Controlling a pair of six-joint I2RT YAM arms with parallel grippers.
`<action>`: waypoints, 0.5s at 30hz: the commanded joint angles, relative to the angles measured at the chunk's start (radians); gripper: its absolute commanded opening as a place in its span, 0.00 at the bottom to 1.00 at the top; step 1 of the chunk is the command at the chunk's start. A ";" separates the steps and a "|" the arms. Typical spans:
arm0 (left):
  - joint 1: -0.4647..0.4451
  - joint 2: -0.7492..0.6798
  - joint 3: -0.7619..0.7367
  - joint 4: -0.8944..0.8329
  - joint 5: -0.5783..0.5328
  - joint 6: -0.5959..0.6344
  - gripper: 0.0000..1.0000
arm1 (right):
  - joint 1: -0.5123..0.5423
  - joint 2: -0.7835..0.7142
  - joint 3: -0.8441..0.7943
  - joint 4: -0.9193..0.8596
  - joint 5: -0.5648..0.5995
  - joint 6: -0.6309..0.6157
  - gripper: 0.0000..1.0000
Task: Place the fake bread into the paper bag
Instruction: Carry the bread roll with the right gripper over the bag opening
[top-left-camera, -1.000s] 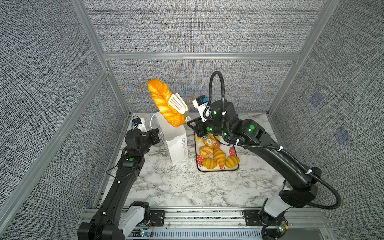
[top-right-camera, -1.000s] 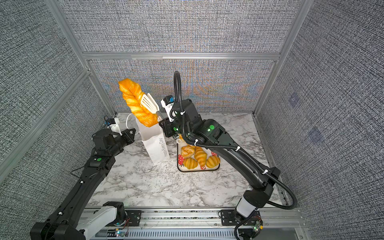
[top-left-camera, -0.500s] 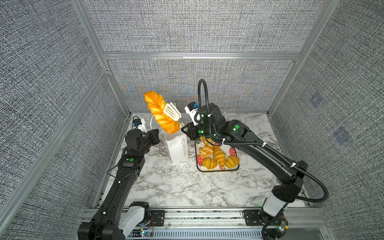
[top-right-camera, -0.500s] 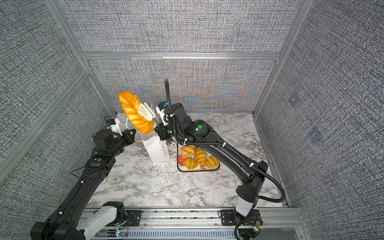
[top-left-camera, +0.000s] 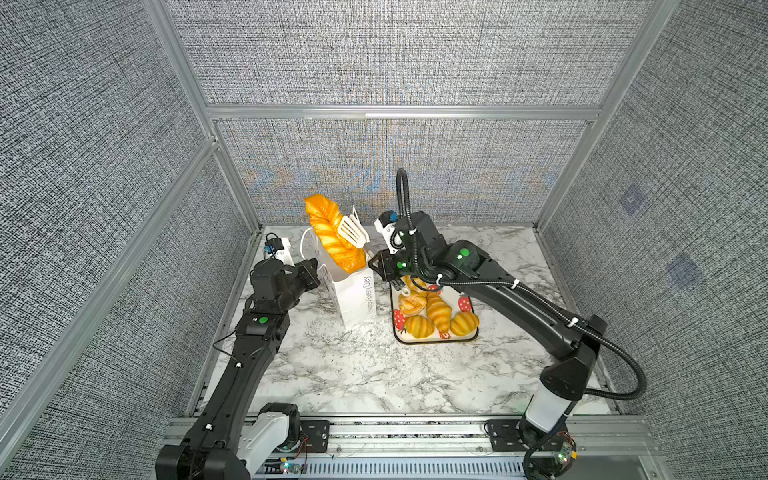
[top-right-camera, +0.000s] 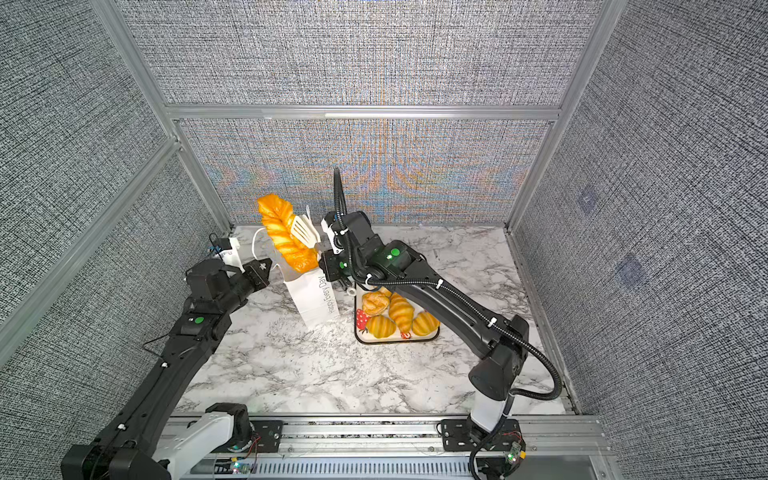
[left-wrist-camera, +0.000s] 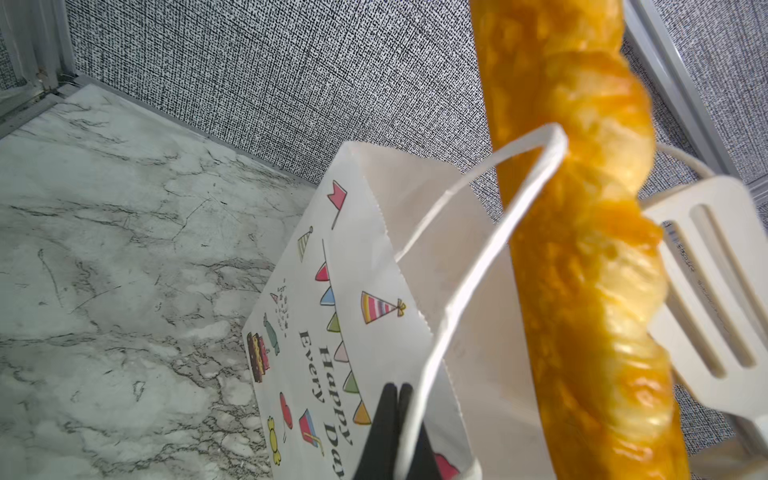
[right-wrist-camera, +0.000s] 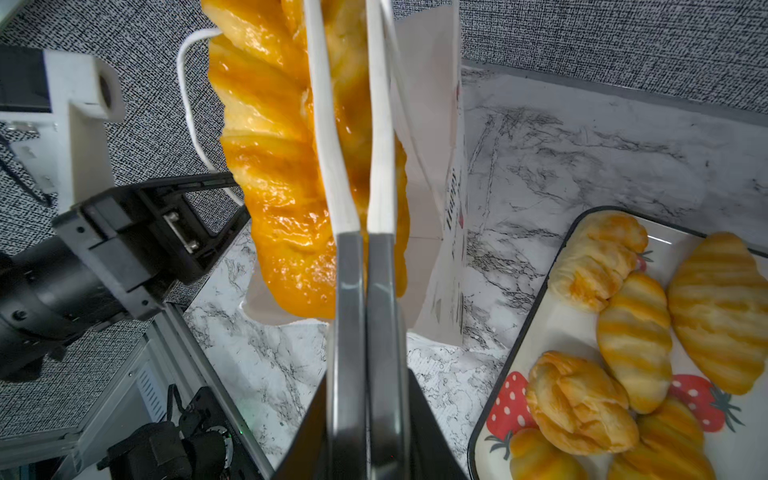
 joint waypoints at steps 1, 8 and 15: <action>0.000 -0.003 0.003 0.007 -0.006 0.015 0.00 | -0.005 -0.006 -0.007 0.077 -0.016 0.024 0.22; 0.000 -0.003 -0.002 0.006 -0.010 0.014 0.00 | -0.018 0.000 -0.024 0.085 -0.034 0.035 0.22; 0.000 -0.001 -0.005 0.006 -0.011 0.016 0.00 | -0.021 0.002 -0.035 0.075 -0.035 0.038 0.22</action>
